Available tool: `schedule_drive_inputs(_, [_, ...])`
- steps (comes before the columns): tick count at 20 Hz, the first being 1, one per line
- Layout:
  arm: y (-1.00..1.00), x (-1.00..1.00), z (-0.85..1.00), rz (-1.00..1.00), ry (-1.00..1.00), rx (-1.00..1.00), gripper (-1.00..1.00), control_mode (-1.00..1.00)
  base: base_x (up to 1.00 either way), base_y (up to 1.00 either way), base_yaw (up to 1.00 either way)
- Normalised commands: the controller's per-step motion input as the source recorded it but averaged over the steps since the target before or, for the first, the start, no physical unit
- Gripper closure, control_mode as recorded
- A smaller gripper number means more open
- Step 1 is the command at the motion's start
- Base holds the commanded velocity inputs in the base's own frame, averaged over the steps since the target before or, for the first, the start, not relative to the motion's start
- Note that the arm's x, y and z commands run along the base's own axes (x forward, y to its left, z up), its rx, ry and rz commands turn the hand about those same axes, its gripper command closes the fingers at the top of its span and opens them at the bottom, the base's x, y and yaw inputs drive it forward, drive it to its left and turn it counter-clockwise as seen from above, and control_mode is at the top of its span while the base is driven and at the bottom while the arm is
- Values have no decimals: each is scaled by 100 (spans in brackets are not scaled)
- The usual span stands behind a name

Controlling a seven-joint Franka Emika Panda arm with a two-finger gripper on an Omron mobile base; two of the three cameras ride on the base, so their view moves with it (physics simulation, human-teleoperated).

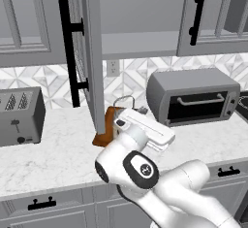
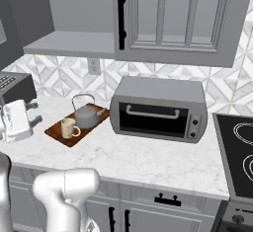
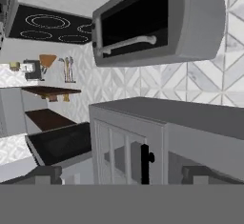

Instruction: Pick the kettle from the counter and place it on the tray. Then pick the mug from the cabinet and place it on the tray. Then close the cabinet doors.

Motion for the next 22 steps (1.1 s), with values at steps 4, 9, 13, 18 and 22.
schedule_drive_inputs(4, [59, -35, 2, -10, 0, -9, -100, -100, 0, 0, 0])
schedule_drive_inputs(9, [80, -21, 14, -12, 0, -14, -100, -100, 0, 0, 0])
schedule_drive_inputs(13, [85, 0, 10, -5, 1, -13, -100, -100, 0, 0, 0])
schedule_drive_inputs(18, [71, 0, 10, -3, 3, -8, -100, -100, 0, 0, 0])
schedule_drive_inputs(22, [69, 0, 0, -1, 0, -3, -100, -100, 0, 0, 0])
